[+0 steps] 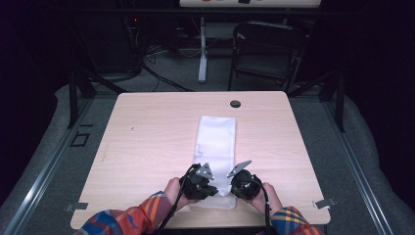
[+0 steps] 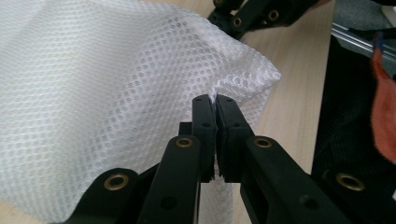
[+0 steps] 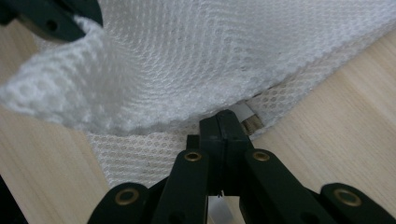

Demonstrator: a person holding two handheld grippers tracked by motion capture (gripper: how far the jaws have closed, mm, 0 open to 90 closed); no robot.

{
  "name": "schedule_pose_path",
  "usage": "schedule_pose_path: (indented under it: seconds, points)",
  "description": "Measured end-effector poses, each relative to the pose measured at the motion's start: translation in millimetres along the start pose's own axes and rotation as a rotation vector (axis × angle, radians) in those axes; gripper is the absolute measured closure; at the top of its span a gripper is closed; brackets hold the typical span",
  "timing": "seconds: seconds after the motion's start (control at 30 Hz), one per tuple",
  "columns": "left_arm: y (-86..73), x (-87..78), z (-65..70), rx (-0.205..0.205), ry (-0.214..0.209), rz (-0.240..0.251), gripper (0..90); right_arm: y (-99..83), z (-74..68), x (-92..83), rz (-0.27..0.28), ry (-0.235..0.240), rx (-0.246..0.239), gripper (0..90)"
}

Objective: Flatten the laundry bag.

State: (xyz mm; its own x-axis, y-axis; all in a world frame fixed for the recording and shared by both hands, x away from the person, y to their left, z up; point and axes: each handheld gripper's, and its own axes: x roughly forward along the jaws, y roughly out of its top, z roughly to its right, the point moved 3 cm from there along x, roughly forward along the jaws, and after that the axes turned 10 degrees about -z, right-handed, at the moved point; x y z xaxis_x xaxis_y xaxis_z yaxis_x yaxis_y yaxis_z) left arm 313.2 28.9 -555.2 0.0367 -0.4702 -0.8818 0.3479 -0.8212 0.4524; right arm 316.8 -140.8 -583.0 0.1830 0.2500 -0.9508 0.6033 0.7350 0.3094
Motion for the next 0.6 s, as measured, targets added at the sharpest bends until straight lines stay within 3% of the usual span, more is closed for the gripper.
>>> schedule_pose_path:
  seconds: [0.37,0.6]
  points:
    - [-8.2,-10.2,-15.5,-0.034,0.071,0.002,88.0,-0.5,0.6,0.7,-0.002,0.015,-0.001,90.0]
    - [-13.6,-16.8,-19.4,-0.032,0.104,-0.001,88.1,-0.6,1.0,0.7,-0.001,0.018,-0.004,90.0]
